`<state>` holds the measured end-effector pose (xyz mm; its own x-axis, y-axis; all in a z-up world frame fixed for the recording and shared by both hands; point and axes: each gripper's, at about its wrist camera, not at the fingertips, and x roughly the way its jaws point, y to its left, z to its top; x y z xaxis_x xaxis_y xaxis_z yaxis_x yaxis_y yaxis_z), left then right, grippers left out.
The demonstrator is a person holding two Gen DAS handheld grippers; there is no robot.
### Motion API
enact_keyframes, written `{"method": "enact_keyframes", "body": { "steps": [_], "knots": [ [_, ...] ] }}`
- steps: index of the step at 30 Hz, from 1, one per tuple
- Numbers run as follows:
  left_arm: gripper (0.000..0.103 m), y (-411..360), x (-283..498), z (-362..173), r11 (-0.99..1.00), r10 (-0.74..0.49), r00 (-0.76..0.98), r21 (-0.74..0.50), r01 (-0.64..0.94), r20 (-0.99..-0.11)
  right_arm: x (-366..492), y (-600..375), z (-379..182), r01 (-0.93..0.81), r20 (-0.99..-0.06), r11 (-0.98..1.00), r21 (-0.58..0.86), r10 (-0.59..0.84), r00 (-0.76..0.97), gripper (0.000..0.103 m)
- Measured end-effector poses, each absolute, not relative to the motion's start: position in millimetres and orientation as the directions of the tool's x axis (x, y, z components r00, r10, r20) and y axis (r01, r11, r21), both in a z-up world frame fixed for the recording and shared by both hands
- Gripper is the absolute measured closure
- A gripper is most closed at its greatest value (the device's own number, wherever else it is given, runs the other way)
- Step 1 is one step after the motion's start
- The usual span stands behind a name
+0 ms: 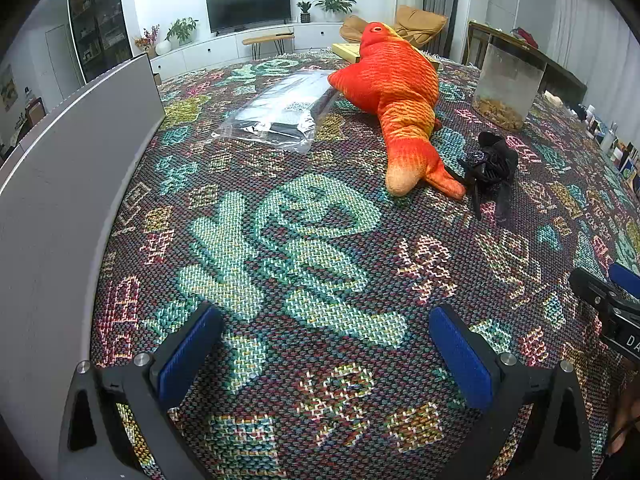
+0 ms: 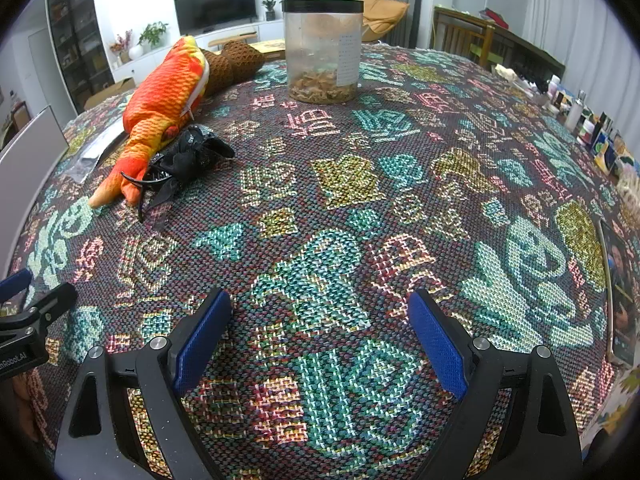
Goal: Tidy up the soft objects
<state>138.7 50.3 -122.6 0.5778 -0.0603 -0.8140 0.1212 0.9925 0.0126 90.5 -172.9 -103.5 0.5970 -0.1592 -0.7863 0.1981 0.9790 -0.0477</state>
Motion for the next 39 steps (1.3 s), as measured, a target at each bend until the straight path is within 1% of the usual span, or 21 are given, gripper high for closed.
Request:
{"method": "enact_keyframes", "body": {
  "steps": [4,5,7,10,11,13,14,16,17,18,20,21,25,27,29,31,34,35,36,37,39],
  "knots": [
    [0.000,51,139,-123,0.993,-0.060,0.578,0.012,0.121,-0.814,91,-168,-100,0.194,-0.793,0.981,-0.016,-0.131,0.596,0.010],
    [0.000,50,139,-123,0.993,-0.060,0.578,0.012,0.121,-0.814,93,-170,-97,0.189,-0.791,0.981,0.030,-0.092,0.605,0.010],
    [0.000,51,139,-122,0.993,-0.060,0.578,0.012,0.121,-0.814,99,-171,-90,0.177,-0.774,0.967,0.185,0.033,0.632,0.011],
    [0.000,51,139,-122,0.993,-0.060,0.578,0.013,0.121,-0.814,128,-164,-83,0.162,-0.754,0.915,0.370,0.194,0.627,0.011],
    [0.000,51,139,-123,0.993,-0.060,0.578,0.012,0.121,-0.814,142,-160,-83,0.160,-0.746,0.893,0.422,0.241,0.621,0.013],
    [0.000,51,139,-122,0.993,-0.060,0.578,0.012,0.121,-0.814,169,-146,-83,0.160,-0.740,0.864,0.477,0.297,0.603,0.013],
    [0.000,51,139,-123,0.993,-0.060,0.578,0.012,0.121,-0.814,178,-141,-85,0.164,-0.746,0.863,0.479,0.301,0.595,0.014],
    [0.000,51,139,-122,0.993,-0.060,0.578,0.012,0.121,-0.814,198,-126,-92,0.196,-0.781,0.872,0.449,0.277,0.560,0.026],
    [0.000,51,139,-123,0.993,-0.060,0.578,0.012,0.121,-0.814,200,-122,-92,0.203,-0.785,0.882,0.425,0.248,0.568,0.034],
    [0.000,51,138,-122,0.993,-0.061,0.578,0.012,0.121,-0.814,203,-117,-91,0.206,-0.799,0.904,0.374,0.201,0.567,0.050],
    [0.000,51,138,-122,0.993,-0.061,0.578,0.012,0.121,-0.814,203,-114,-92,0.184,-0.809,0.925,0.332,0.179,0.560,0.057],
    [0.000,51,138,-122,0.993,-0.061,0.578,0.012,0.121,-0.814,201,-117,-91,0.174,-0.808,0.926,0.335,0.187,0.558,0.058],
    [0.000,51,138,-122,0.993,-0.061,0.578,0.012,0.121,-0.814,179,-143,-72,0.128,-0.791,0.955,0.267,0.142,0.595,0.058],
    [0.000,51,139,-123,0.993,-0.060,0.578,0.013,0.121,-0.814,177,-159,-62,0.096,-0.794,0.981,0.170,0.079,0.603,0.058],
    [0.000,51,138,-122,0.993,-0.060,0.578,0.013,0.121,-0.814,183,-180,-56,0.071,-0.799,0.997,0.038,-0.012,0.601,0.058],
    [0.000,51,138,-122,0.993,-0.060,0.578,0.013,0.121,-0.814,195,-207,-56,0.067,-0.800,0.998,-0.019,-0.055,0.597,0.058],
    [0.000,51,139,-123,0.993,-0.061,0.578,0.012,0.121,-0.814,212,-247,-66,0.082,-0.812,0.994,0.068,0.007,0.584,0.054],
    [0.000,51,139,-123,0.993,-0.061,0.578,0.012,0.121,-0.814,214,-258,-71,0.094,-0.813,0.990,0.103,0.029,0.581,0.046],
    [0.000,51,139,-123,0.993,-0.061,0.578,0.012,0.121,-0.814,215,-269,-75,0.120,-0.821,0.983,0.139,0.047,0.568,0.030],
    [0.000,51,139,-123,0.993,-0.061,0.578,0.012,0.121,-0.814,211,-278,-78,0.147,-0.819,0.973,0.178,0.063,0.571,0.028],
    [0.000,51,139,-123,0.993,-0.061,0.578,0.012,0.121,-0.814,196,-291,-75,0.174,-0.779,0.946,0.274,0.112,0.618,0.029]
  ]
}}
